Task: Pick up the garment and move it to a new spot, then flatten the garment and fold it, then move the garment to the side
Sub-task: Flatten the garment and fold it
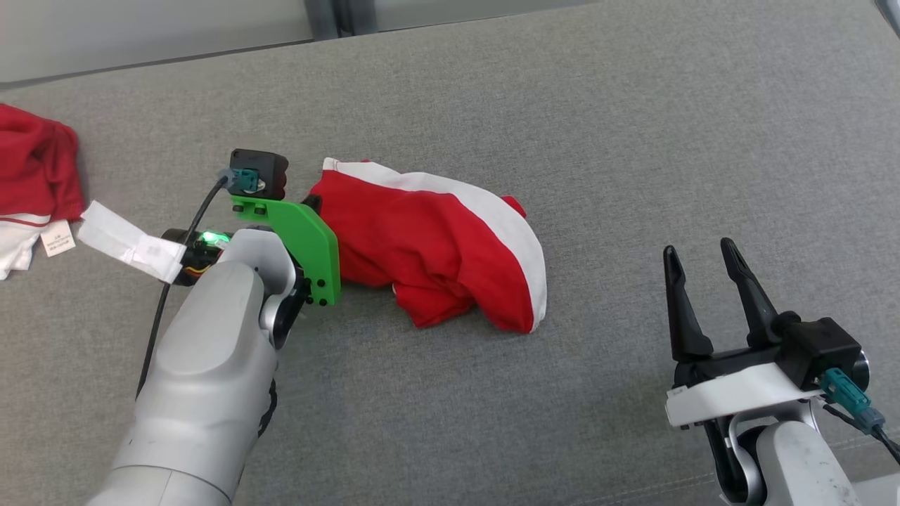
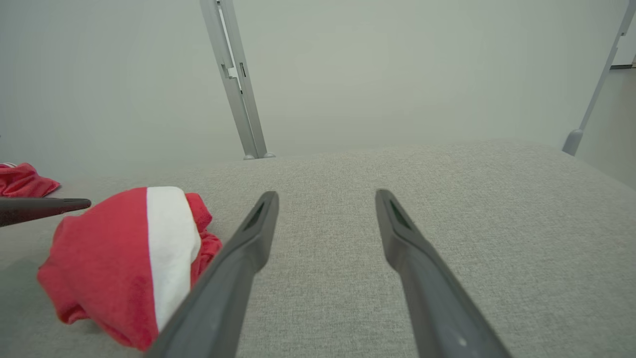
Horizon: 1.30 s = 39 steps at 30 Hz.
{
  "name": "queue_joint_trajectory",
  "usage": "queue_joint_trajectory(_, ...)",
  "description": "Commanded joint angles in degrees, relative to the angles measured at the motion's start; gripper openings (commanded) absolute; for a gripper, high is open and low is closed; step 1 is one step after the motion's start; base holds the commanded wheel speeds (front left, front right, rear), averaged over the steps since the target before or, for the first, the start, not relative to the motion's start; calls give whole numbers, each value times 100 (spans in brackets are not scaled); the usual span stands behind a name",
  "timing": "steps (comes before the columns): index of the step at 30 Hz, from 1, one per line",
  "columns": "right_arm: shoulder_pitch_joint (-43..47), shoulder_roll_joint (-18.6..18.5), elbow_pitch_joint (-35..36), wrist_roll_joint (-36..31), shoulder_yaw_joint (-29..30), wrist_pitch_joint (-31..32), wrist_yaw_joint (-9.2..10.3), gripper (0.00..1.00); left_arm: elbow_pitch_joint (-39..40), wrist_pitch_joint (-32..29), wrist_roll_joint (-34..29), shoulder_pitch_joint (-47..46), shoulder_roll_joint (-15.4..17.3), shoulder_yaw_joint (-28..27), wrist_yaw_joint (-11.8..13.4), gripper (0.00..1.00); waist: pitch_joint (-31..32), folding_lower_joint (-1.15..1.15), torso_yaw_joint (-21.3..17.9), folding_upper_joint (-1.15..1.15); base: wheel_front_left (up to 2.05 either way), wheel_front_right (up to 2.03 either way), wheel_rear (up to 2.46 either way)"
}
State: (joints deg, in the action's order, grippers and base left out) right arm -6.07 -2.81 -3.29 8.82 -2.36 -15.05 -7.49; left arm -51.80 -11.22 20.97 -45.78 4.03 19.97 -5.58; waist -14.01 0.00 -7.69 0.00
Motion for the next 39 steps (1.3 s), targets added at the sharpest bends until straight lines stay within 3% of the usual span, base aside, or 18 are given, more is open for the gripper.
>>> queue_joint_trajectory(1,8,-14,0,-29,-12,-20,-1,100,-27,44,9,19,37,-13,43,0,32,0,34,0,0,0,0)
queue_joint_trajectory(3,-4,-14,4,-26,-29,-20,-1,100,-52,101,-15,-2,57,-7,96,0,27,0,29,0,0,0,0)
queue_joint_trajectory(4,-4,-15,10,-23,-42,-20,-1,100,-73,136,-15,-8,65,-8,118,42,17,0,15,0,0,0,0)
queue_joint_trajectory(6,5,-14,8,-12,-62,-20,0,100,-110,192,-13,-5,91,-7,144,100,-6,0,-29,0,0,0,0)
queue_joint_trajectory(21,-95,-14,19,24,-12,-20,-1,100,-705,-82,102,-214,227,1,271,100,-206,0,-303,0,0,0,0)
queue_joint_trajectory(24,-89,-14,6,38,8,-20,-1,100,-764,-102,113,-195,195,49,217,4,-184,0,-273,0,0,0,0)
queue_joint_trajectory(25,-84,-14,7,40,16,-20,-1,100,-738,-41,122,-205,176,65,195,0,-171,0,-250,0,0,0,0)
queue_joint_trajectory(39,103,-14,-10,-36,147,-20,-1,100,147,1103,448,272,8,77,-29,0,189,0,202,0,0,0,0)
